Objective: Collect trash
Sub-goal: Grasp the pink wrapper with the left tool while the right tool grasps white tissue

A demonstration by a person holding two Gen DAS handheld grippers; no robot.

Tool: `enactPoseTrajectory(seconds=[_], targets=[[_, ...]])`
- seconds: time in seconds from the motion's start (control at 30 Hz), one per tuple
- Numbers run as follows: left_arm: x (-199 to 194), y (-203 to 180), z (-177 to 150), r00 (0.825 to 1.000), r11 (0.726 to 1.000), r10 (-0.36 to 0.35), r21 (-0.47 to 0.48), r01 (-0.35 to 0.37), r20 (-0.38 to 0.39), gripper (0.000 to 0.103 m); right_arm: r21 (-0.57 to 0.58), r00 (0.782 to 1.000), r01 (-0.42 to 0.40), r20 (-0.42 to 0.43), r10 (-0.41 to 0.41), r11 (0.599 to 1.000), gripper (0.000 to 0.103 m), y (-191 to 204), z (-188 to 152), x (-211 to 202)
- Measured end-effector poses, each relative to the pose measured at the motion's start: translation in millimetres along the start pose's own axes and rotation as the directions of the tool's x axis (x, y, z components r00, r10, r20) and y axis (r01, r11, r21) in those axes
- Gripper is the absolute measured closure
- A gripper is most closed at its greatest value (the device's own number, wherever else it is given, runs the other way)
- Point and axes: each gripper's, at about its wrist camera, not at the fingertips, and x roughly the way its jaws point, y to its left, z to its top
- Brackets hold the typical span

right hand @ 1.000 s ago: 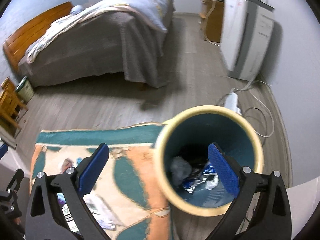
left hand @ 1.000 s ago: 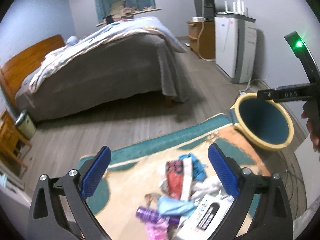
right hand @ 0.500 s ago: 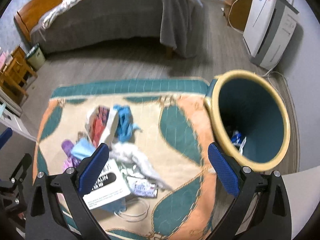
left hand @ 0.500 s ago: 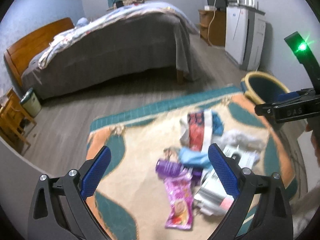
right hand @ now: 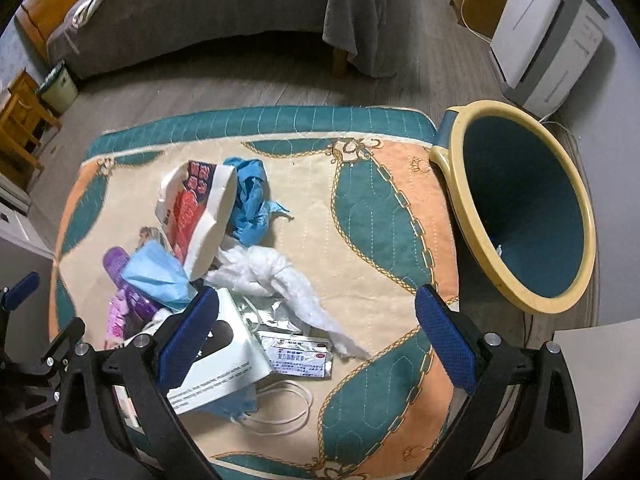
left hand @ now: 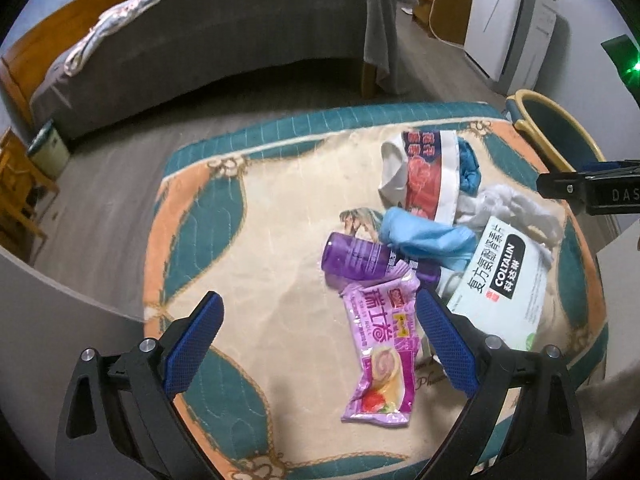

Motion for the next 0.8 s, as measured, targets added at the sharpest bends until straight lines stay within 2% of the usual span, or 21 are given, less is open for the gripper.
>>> enactPoseTrajectory(seconds=[0.13, 0.2, 0.33, 0.47, 0.53, 0.57, 0.63, 0.7, 0.8], targets=[[11.7, -3.1, -1.8, 0.999, 1.0, -0.021, -0.007, 0.021, -0.039, 0.011, -0.03, 1.0, 0.004, -0.027, -0.005, 1.0, 0.027, 4.2, 1.5, 13.0], [17.0, -6.3, -1.9, 0.997, 0.999, -0.034, 0.001, 0.034, -0.064, 0.025, -0.046, 0.999, 0.009, -0.037, -0.011, 0.999, 0.036, 6.8, 2.2, 18.9], [29.5, -10.2, -5.7, 0.987, 0.996, -0.09, -0.004, 0.09, -0.131, 0.033, -0.07, 0.997, -0.001, -0.071, -0.004, 0.998, 0.049, 12.2, 2.4, 33.7], [39.6, -11.6, -8.5, 0.975, 0.991, -0.132, -0.009, 0.133, -0.18, 0.057, -0.099, 0.995, -0.008, -0.1, -0.002, 0.995, 0.064, 18.2, 2.0, 45.4], [41.6, -11.9, -8.7, 0.968, 0.986, -0.164, -0.015, 0.164, -0.192, 0.071, -0.109, 0.993, -0.01, -0.115, -0.003, 0.994, 0.083, 19.3, 2.4, 48.7], [41.9, -12.0, -8.7, 0.966, 0.985, -0.172, -0.017, 0.172, -0.194, 0.08, -0.103, 0.993, -0.018, -0.119, 0.006, 0.994, 0.086, 19.0, 2.8, 49.0], [42.3, -12.1, -8.2, 0.964, 0.985, -0.174, -0.014, 0.175, -0.199, 0.087, -0.096, 0.993, -0.032, -0.12, 0.02, 0.995, 0.094, 18.2, 4.1, 47.5], [40.4, -11.7, -6.7, 0.964, 0.984, -0.179, -0.013, 0.18, -0.198, 0.095, -0.095, 0.993, -0.043, -0.113, 0.032, 0.995, 0.096, 17.6, 5.4, 44.0], [30.6, -10.4, -0.7, 0.969, 0.984, -0.178, -0.005, 0.18, -0.171, 0.099, -0.09, 0.994, -0.059, -0.096, 0.05, 0.994, 0.098, 16.8, 8.3, 36.1]])
